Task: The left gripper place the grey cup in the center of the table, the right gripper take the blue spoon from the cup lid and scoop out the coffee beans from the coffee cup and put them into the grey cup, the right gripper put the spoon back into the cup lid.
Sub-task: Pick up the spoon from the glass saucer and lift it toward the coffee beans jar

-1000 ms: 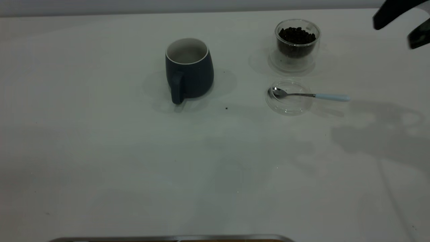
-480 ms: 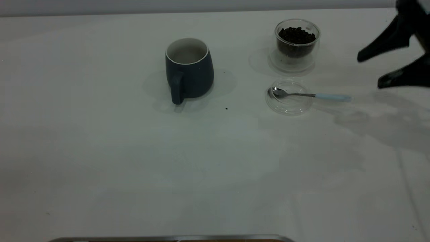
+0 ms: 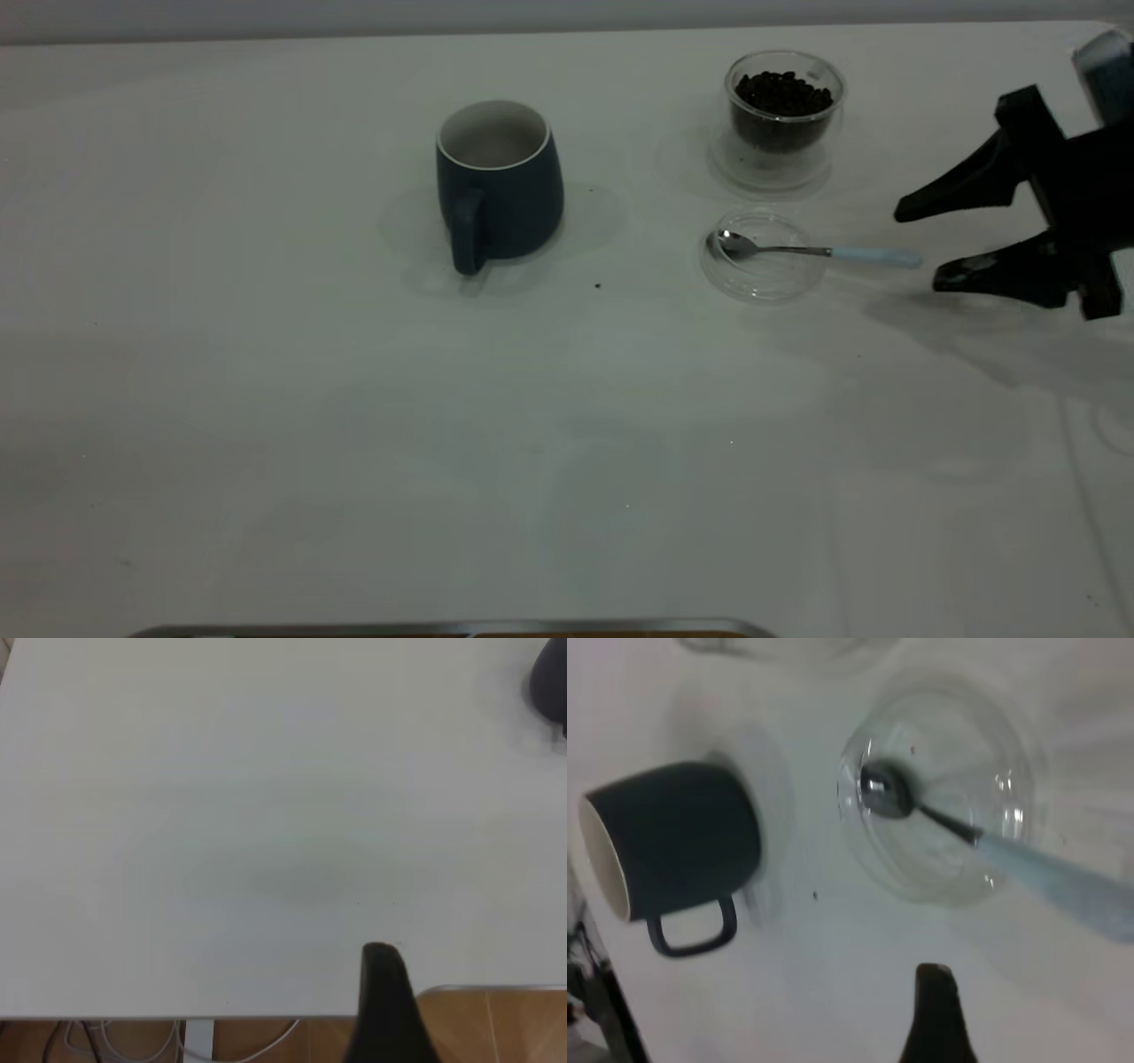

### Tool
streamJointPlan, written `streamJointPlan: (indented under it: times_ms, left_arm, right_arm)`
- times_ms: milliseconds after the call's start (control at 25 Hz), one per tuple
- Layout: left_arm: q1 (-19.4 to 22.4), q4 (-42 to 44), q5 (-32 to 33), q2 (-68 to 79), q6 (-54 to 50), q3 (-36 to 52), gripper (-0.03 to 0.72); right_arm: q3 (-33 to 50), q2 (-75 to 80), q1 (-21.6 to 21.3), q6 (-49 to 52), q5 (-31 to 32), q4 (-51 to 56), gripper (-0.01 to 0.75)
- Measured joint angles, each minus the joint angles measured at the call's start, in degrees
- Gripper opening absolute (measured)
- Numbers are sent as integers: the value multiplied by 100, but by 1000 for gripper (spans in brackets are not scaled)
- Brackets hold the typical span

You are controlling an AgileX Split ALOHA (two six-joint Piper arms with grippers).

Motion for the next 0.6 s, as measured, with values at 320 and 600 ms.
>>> streamJointPlan:
  times_ms: [320,600]
  left_arm:
    - [0,0,0,0,0,0,567]
    - [0,0,0,0,-5,0,567]
  right_arm:
    - [-66,647,0,-623,344,556,598]
    - [-318,846,0,-773,630,556,592]
